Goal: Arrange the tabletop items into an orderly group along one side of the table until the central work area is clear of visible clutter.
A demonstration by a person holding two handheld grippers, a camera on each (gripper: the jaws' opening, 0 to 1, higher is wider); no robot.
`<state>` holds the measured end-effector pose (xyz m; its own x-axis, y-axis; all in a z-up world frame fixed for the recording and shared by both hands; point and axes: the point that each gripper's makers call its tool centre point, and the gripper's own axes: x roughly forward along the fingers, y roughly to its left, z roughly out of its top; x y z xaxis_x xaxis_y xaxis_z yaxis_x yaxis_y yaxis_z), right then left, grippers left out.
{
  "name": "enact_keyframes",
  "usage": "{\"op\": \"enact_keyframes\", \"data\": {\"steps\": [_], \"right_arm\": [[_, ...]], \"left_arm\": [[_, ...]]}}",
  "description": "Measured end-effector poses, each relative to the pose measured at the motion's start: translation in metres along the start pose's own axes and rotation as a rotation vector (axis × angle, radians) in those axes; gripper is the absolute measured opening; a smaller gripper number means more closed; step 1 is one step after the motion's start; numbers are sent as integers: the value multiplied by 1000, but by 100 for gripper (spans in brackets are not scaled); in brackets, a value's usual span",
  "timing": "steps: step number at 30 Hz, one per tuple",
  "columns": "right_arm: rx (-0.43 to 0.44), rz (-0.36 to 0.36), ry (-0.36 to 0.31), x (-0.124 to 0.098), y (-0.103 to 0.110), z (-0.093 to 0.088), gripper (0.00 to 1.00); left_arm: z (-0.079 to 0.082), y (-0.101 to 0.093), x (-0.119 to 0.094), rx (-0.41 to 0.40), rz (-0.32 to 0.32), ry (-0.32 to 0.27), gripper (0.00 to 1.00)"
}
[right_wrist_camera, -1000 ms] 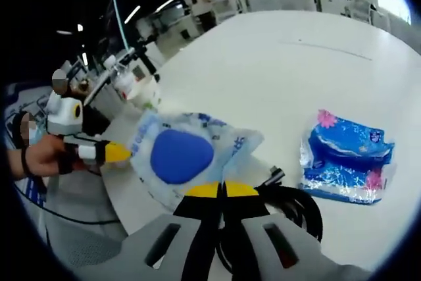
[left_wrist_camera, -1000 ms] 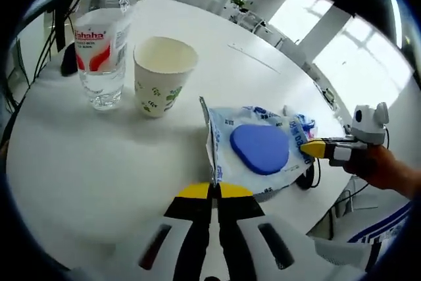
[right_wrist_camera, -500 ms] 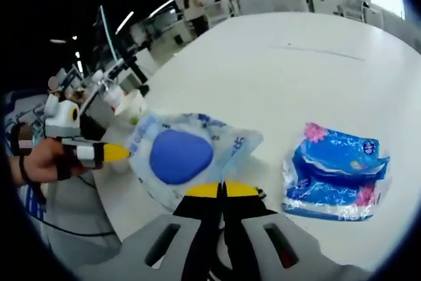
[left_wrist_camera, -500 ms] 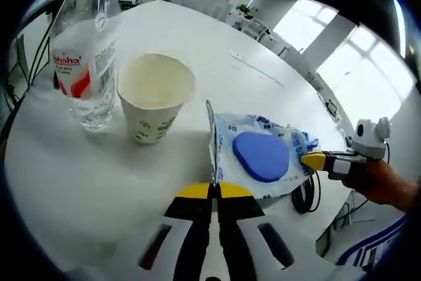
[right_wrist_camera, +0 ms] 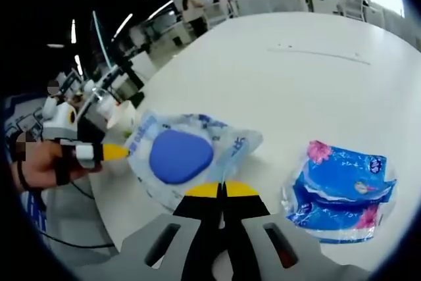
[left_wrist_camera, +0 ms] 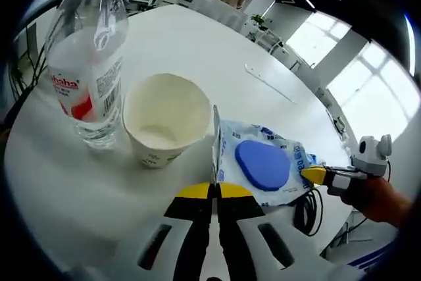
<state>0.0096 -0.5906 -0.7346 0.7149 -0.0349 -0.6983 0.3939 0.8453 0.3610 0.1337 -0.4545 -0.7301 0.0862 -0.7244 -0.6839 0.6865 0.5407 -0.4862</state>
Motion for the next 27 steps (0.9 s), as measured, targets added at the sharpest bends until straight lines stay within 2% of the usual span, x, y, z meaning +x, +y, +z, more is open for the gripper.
{"op": "enact_keyframes", "data": {"steps": [5, 11, 27], "right_arm": [[0, 1, 4, 6, -1, 2, 0], [-1, -11, 29, 12, -5, -6, 0], [-19, -23, 35, 13, -9, -12, 3]], "left_arm": [[2, 4, 5, -2, 14, 3, 0], [-5, 10, 12, -11, 26, 29, 0], [-11, 16, 16, -30, 34, 38, 1]]}}
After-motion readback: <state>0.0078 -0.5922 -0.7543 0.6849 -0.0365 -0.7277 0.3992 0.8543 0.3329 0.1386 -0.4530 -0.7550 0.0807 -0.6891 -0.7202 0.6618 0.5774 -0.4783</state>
